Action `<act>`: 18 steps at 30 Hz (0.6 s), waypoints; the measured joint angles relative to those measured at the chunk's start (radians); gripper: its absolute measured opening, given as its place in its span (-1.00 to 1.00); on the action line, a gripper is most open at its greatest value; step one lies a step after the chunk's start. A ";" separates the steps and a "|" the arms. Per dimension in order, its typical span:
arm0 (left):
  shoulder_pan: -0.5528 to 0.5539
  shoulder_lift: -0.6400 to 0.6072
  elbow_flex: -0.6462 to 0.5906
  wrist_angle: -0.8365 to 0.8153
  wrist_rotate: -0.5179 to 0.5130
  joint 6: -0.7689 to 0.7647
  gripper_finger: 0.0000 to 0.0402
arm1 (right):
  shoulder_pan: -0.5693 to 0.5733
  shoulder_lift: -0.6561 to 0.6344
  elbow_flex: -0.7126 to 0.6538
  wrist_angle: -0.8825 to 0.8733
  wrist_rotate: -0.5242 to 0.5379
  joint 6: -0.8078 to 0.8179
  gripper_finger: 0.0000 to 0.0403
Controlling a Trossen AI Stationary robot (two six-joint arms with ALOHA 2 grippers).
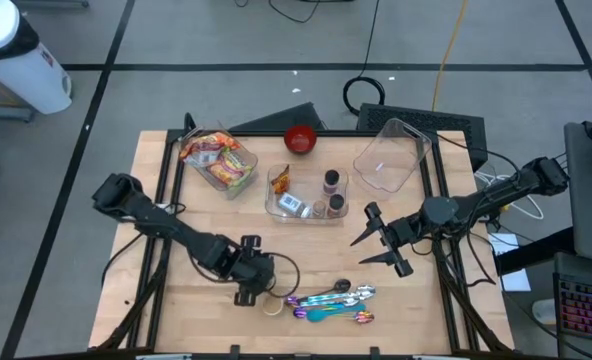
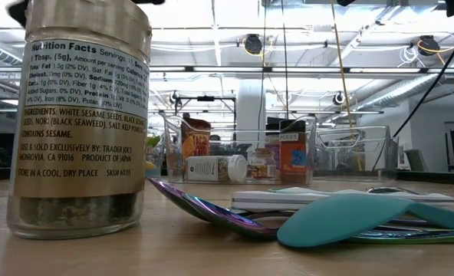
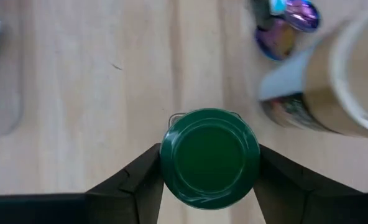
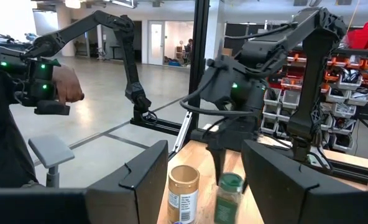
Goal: Pick & Place Food Item
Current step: Put the green seasoning bottle into the center transparent bin
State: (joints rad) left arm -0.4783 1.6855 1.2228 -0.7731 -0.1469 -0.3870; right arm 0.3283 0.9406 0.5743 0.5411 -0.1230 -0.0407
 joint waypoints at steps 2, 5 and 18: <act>0.025 0.000 0.000 0.001 -0.005 0.031 0.03 | 0.000 0.000 0.000 0.000 0.000 0.000 -0.03; 0.071 0.000 0.000 0.009 -0.007 0.073 0.03 | 0.000 0.000 0.000 0.000 0.000 -0.001 -0.03; 0.290 0.003 -0.002 0.123 -0.011 0.247 0.05 | 0.000 0.000 0.000 -0.004 0.000 -0.001 -0.03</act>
State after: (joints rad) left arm -0.1879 1.6886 1.2213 -0.6501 -0.1580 -0.1401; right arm 0.3282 0.9409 0.5743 0.5376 -0.1230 -0.0418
